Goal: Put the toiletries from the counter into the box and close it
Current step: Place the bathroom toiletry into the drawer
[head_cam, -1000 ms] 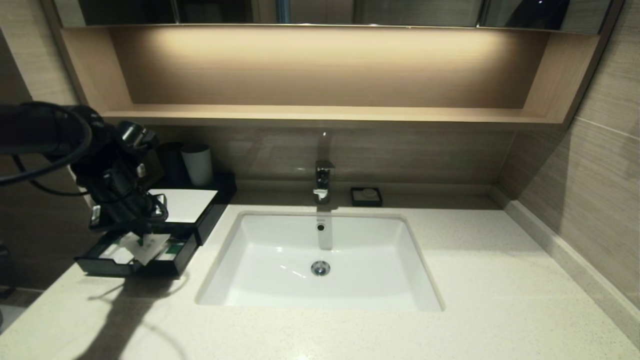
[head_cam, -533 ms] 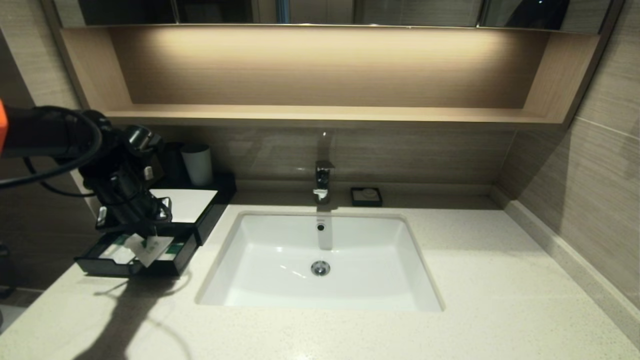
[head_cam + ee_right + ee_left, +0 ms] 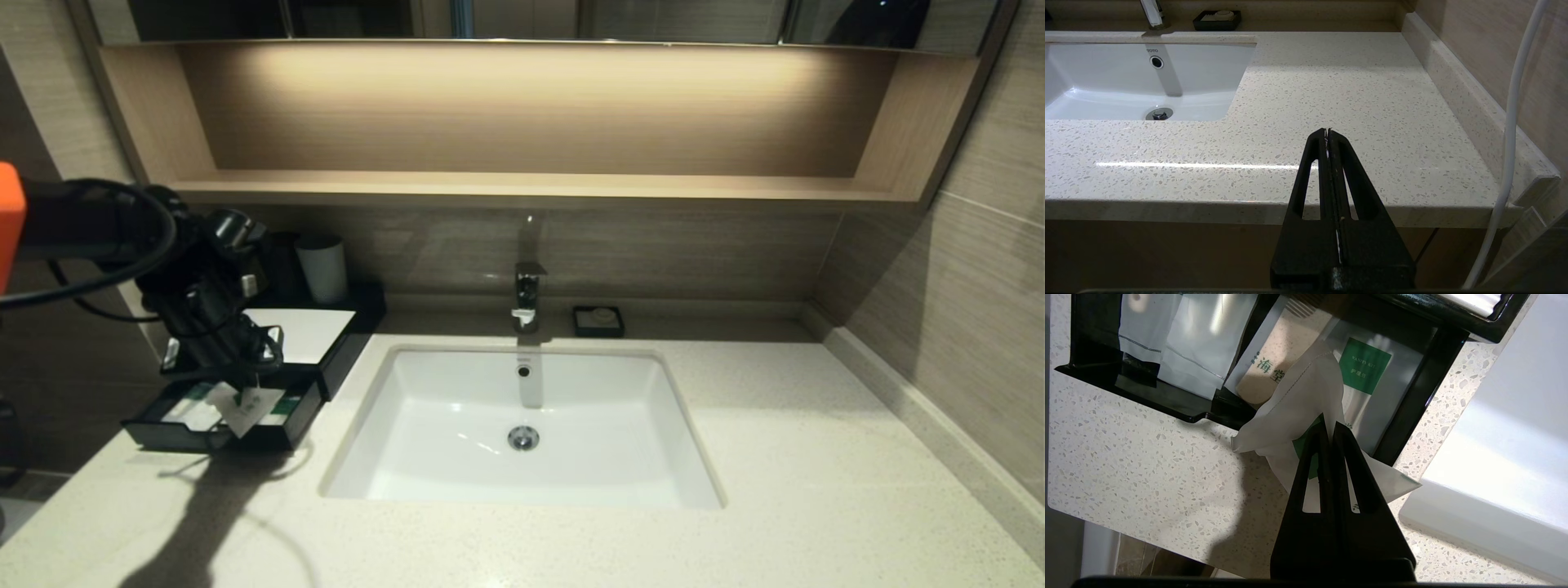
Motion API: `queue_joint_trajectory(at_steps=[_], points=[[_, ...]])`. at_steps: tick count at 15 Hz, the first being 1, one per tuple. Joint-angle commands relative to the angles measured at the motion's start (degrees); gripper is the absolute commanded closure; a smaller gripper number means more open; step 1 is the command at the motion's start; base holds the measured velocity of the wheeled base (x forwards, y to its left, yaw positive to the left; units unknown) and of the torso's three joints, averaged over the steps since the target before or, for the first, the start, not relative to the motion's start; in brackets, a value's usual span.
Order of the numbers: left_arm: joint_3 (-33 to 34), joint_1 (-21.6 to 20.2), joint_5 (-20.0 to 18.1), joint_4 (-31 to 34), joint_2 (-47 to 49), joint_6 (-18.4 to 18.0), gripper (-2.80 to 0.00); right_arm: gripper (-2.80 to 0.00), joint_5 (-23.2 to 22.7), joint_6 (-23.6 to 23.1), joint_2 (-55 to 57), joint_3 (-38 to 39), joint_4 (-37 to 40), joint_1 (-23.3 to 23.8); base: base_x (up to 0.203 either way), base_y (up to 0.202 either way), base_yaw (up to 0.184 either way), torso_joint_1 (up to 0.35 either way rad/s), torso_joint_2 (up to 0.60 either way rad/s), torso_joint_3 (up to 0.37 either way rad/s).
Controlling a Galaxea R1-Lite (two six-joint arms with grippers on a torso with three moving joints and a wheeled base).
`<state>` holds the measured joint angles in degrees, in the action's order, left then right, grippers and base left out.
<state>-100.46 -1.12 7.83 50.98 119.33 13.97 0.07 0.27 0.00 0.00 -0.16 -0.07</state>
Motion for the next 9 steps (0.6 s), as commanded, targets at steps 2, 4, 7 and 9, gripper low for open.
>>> queue_joint_trajectory(at_steps=[2, 4, 7, 9], points=[[-0.1, 0.0, 0.1, -0.2, 1.0, 0.1, 0.00, 0.00, 0.0, 0.0, 0.0, 0.1, 0.0, 0.0, 0.000, 0.000, 0.000, 0.000, 0.00, 0.000], [-0.2, 0.0, 0.1, -0.8, 1.1, -0.1, 0.00, 0.00, 0.0, 0.0, 0.0, 0.0, 0.0, 0.0, 0.000, 0.000, 0.000, 0.000, 0.00, 0.000], [-1.0, 0.0, 0.1, -1.2, 1.8, -0.5, 0.00, 0.00, 0.0, 0.0, 0.0, 0.1, 0.0, 0.0, 0.000, 0.000, 0.000, 0.000, 0.00, 0.000], [-1.0, 0.0, 0.1, -1.3, 2.1, -0.5, 0.00, 0.00, 0.0, 0.0, 0.0, 0.0, 0.0, 0.0, 0.000, 0.000, 0.000, 0.000, 0.00, 0.000]])
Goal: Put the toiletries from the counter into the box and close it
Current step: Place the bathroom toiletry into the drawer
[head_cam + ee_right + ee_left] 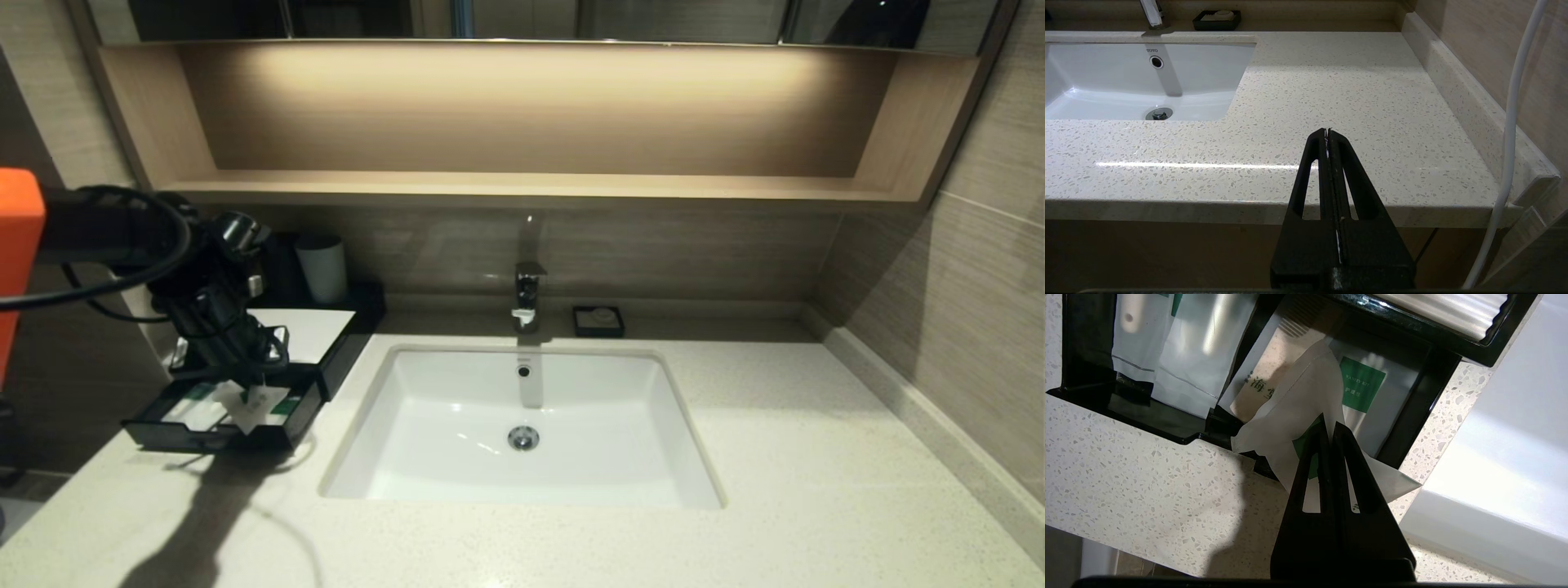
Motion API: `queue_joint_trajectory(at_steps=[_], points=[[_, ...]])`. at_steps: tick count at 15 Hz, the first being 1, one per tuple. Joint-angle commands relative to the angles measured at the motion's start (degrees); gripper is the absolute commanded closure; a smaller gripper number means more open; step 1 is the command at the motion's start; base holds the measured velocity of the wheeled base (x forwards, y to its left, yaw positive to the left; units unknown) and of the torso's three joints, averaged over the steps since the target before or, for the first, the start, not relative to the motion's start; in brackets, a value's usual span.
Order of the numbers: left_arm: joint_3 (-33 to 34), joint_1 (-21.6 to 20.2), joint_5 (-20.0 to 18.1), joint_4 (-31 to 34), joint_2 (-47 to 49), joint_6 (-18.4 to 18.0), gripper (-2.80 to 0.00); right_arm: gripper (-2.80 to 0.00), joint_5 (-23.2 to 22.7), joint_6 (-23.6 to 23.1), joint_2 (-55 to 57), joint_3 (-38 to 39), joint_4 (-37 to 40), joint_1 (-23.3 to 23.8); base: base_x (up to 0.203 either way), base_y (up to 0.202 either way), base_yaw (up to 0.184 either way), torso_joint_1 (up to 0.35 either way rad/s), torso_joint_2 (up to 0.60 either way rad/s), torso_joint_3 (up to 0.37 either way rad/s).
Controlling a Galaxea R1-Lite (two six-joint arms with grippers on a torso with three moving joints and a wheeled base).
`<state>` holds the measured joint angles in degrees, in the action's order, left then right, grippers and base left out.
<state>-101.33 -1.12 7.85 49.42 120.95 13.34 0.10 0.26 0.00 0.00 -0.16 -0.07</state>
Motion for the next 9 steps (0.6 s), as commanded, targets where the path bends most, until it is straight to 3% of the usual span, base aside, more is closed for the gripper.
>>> queue_joint_trajectory(at_steps=[1, 9], points=[[-0.1, 0.0, 0.1, 0.3, 0.9, 0.1, 0.00, 0.00, 0.0, 0.0, 0.0, 0.1, 0.0, 0.0, 0.000, 0.000, 0.000, 0.000, 0.00, 0.000], [0.7, 0.0, 0.1, 0.6, 1.4, 0.2, 0.00, 0.00, 0.0, 0.0, 0.0, 0.1, 0.0, 0.0, 0.000, 0.000, 0.000, 0.000, 0.00, 0.000]])
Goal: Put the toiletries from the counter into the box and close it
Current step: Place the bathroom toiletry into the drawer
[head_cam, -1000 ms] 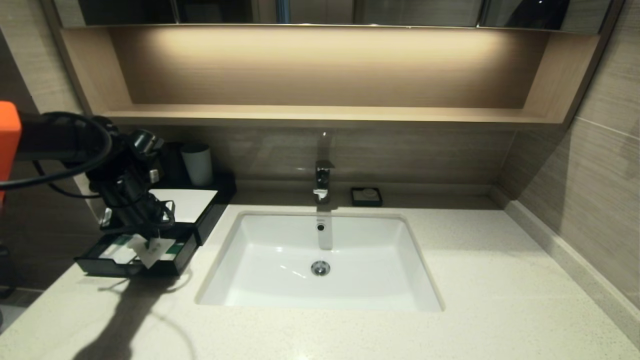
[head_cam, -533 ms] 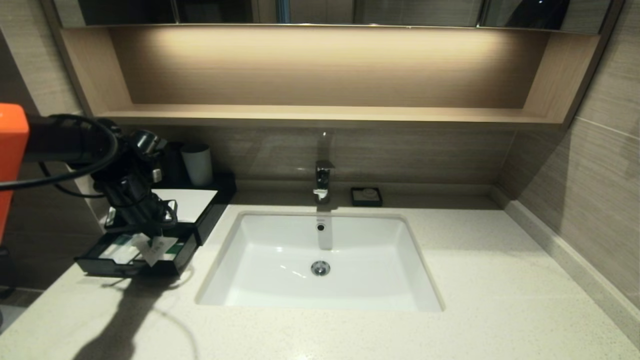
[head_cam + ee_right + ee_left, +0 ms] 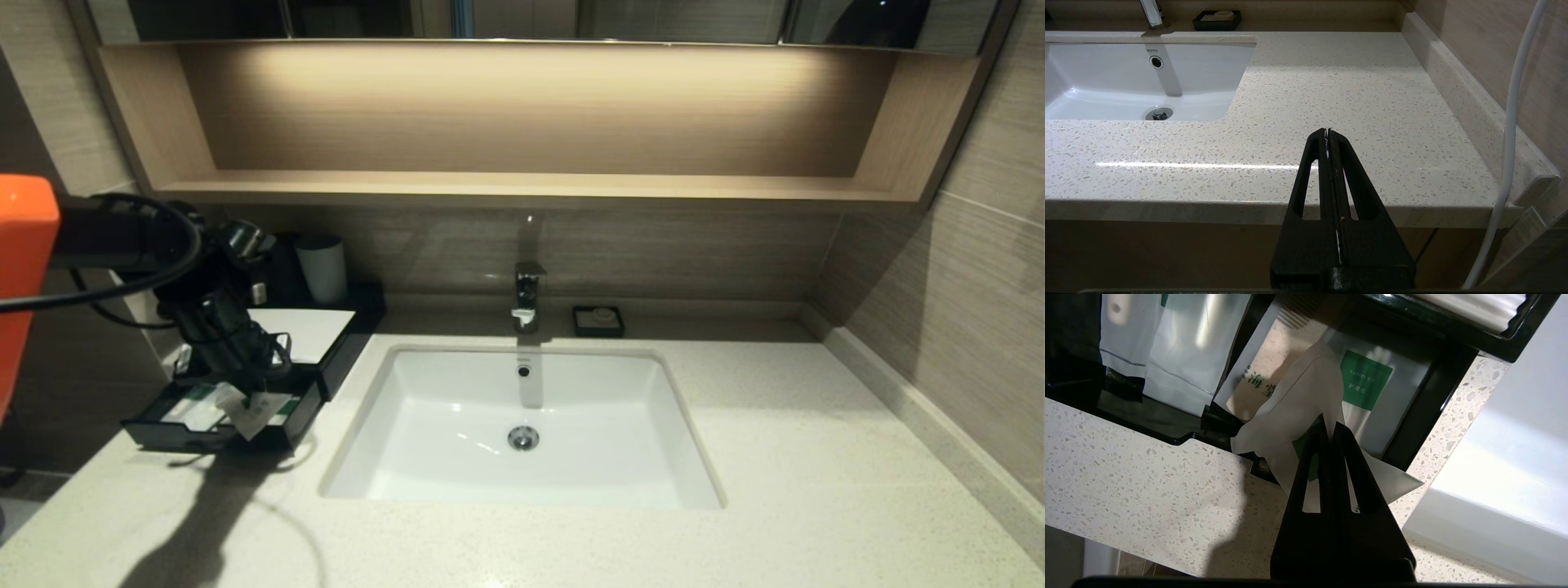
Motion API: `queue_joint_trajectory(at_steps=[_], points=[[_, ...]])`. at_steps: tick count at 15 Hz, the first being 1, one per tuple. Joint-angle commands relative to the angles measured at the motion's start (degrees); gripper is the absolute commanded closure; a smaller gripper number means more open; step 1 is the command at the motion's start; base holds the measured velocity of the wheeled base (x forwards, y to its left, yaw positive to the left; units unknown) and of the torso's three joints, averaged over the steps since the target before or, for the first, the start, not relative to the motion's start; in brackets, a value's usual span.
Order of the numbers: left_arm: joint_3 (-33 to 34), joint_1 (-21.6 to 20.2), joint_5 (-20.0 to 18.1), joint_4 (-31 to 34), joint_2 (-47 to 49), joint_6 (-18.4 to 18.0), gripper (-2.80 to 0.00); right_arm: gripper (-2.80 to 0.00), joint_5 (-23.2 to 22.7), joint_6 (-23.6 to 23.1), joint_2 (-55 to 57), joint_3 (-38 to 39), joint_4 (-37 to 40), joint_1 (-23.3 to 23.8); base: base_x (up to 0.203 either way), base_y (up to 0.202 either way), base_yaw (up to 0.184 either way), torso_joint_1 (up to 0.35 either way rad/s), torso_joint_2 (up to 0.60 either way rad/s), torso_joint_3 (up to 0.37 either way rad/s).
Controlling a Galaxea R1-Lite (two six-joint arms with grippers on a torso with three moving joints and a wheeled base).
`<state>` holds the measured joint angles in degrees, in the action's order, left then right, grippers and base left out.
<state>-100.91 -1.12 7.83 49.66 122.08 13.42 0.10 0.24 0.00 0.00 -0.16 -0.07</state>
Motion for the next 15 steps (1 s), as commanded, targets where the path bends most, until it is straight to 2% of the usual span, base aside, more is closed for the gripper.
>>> queue_joint_trajectory(at_steps=[1, 15], points=[[0.4, 0.0, 0.1, 0.3, 0.5, 0.1, 0.00, 0.00, 0.0, 0.0, 0.0, 0.1, 0.0, 0.0, 0.000, 0.000, 0.000, 0.000, 0.00, 0.000], [-0.1, -0.3, 0.2, -1.6, 2.8, 0.0, 0.00, 0.00, 0.0, 0.0, 0.0, 0.1, 0.0, 0.0, 0.000, 0.000, 0.000, 0.000, 0.00, 0.000]])
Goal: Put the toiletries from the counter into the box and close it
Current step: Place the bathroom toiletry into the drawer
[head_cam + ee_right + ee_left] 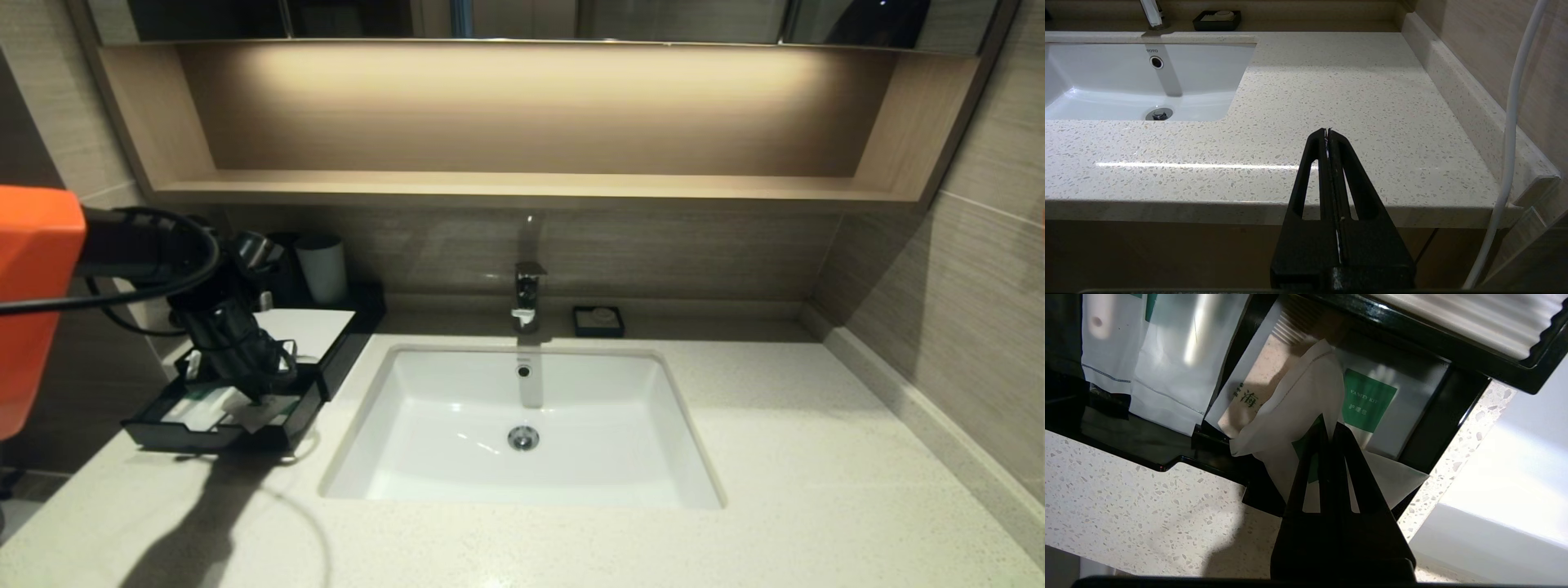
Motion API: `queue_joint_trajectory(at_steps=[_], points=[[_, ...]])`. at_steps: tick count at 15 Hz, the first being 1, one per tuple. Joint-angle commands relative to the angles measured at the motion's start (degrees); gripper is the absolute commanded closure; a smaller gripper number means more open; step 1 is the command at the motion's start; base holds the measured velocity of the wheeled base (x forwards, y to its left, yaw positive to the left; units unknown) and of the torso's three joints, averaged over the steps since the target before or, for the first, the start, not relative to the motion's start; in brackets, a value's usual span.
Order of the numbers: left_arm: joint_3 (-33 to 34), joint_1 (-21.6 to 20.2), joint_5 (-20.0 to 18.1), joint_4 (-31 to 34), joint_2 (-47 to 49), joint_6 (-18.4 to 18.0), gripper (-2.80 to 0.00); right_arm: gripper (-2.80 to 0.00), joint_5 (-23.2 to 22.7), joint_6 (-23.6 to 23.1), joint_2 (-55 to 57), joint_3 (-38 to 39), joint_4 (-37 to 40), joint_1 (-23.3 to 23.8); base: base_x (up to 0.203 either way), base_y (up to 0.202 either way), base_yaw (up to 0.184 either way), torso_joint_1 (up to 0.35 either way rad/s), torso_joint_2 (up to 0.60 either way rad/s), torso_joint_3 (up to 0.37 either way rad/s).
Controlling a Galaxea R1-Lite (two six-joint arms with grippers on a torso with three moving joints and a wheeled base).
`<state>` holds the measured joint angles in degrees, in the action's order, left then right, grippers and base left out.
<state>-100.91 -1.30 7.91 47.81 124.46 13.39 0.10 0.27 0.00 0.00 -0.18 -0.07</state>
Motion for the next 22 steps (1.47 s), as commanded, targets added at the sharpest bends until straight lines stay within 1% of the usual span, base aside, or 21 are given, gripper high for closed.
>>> queue_joint_trajectory(at_steps=[1, 22], points=[[-0.2, -0.3, 0.1, 0.2, 0.6, 0.1, 0.00, 0.00, 0.0, 0.0, 0.0, 0.1, 0.0, 0.0, 0.000, 0.000, 0.000, 0.000, 0.00, 0.000], [-0.2, -0.4, -0.2, -4.1, 3.1, 0.2, 0.00, 0.00, 0.0, 0.0, 0.0, 0.1, 0.0, 0.0, 0.000, 0.000, 0.000, 0.000, 0.00, 0.000]])
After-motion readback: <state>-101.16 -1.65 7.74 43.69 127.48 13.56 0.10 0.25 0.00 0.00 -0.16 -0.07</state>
